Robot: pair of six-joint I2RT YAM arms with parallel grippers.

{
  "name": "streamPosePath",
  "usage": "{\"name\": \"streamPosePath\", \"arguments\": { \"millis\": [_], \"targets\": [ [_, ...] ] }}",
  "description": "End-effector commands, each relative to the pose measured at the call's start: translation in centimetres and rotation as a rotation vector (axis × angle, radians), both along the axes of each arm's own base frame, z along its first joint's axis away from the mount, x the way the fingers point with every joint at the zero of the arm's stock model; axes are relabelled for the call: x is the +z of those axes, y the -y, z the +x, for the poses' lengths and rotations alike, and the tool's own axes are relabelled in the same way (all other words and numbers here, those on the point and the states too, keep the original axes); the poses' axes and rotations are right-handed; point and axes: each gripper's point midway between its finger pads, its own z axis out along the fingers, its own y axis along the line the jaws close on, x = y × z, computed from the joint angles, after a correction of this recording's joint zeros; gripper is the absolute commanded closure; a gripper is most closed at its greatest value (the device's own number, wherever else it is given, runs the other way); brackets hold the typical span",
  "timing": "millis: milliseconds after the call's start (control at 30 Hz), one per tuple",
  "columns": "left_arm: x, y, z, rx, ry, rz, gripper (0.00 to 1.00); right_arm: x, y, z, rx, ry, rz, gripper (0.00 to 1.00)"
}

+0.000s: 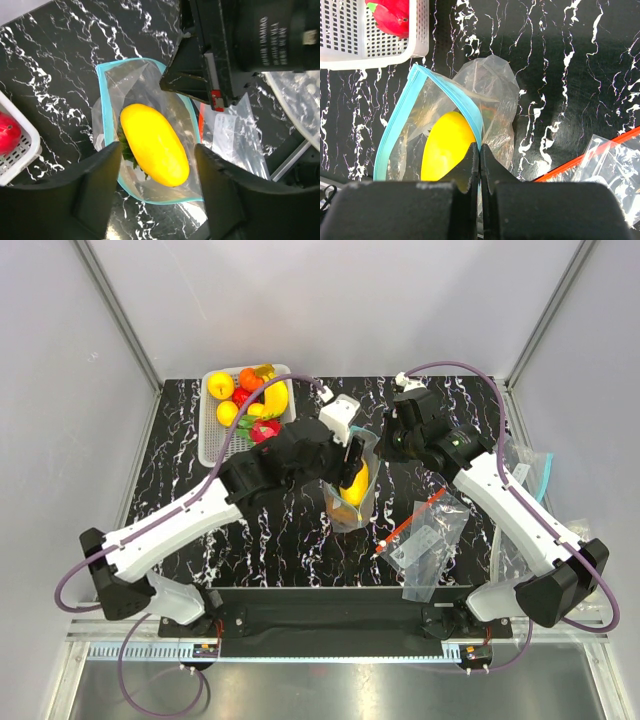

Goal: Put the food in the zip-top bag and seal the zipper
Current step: Place the fake fruit in the zipper food storage bag.

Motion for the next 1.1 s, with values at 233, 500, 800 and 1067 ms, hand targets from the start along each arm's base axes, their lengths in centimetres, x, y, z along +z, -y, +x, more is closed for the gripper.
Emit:
{"name": "streamPosePath", "arguments": {
  "millis": [233, 500, 800, 1067],
  "targets": [
    [-3.4, 3.2, 1.2, -0.087, -0.128, 0.057, 0.53, 2.3, 0.0, 0.3, -0.011, 0.056, 0.051, 1.00],
    [-5.6, 3.1, 1.1, -0.094, -0.231, 0.068, 0.63, 2.1, 0.3, 0.3, -0.019, 0.060, 0.039, 1.00],
    [-6.6, 2.2, -0.9, -0.116, -0.300, 0.091, 0.64, 2.0, 0.2, 0.6, -0.013, 0.061, 0.030, 1.00],
    [-14.2, 1.5, -3.1, -0.121, -0.449, 0.194, 0.69, 1.9, 0.2, 0.6, -0.014, 0.058, 0.027, 1.00]
  ]
}}
